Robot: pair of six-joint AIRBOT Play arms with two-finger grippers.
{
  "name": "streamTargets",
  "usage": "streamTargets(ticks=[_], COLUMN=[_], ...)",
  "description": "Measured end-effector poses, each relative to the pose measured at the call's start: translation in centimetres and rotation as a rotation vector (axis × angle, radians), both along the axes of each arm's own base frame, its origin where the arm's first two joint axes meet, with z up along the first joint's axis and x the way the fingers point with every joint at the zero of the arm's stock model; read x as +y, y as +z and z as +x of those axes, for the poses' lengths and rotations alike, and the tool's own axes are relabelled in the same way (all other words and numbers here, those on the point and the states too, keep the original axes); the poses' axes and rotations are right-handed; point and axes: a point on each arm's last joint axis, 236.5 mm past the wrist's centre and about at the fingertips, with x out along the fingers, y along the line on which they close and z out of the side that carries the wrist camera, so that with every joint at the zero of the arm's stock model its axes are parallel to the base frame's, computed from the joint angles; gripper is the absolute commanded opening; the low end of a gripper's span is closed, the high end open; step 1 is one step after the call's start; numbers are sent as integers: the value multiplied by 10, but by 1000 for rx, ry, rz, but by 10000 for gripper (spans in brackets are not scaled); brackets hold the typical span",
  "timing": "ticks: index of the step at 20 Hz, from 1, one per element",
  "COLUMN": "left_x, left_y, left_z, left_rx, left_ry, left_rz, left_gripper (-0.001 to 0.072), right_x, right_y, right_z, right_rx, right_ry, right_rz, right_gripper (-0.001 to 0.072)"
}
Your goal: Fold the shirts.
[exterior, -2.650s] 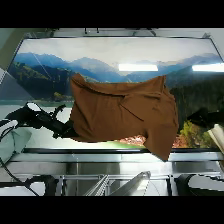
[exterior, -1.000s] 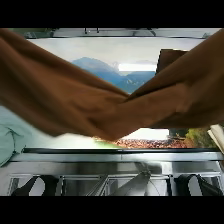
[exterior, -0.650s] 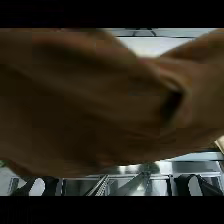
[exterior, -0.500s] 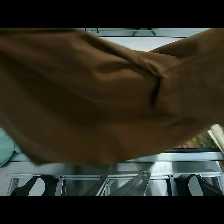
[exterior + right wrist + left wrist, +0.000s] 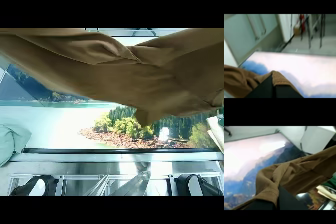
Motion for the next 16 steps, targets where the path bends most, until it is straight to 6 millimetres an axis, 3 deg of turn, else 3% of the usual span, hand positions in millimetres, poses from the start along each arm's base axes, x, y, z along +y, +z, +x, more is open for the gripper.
streamTargets(ticks=[5,7,9,10,13,15,16], left_x=[-35,-46,-45,-39,5,35,47], left_y=[70,88,87,82,48,4,-28], left_z=[-75,-97,-99,-88,-23,27,58], left_rx=[-217,-246,-236,-212,-57,94,190], left_ry=[-129,-234,-259,-229,-96,-67,-55], left_rz=[-86,-123,-115,-111,-165,-235,-267], left_gripper=[20,20,22,22,22,22,21], right_x=[14,11,4,-3,-31,-46,-50], right_y=[75,88,84,75,24,-30,-64], right_z=[-61,-67,-56,-42,24,76,103], right_rx=[-350,-394,-360,-309,-92,76,164], right_ry=[-169,-214,-219,-206,-110,-29,13], right_rz=[-135,-160,-163,-153,-38,46,85], right_gripper=[16,17,17,17,16,16,16])
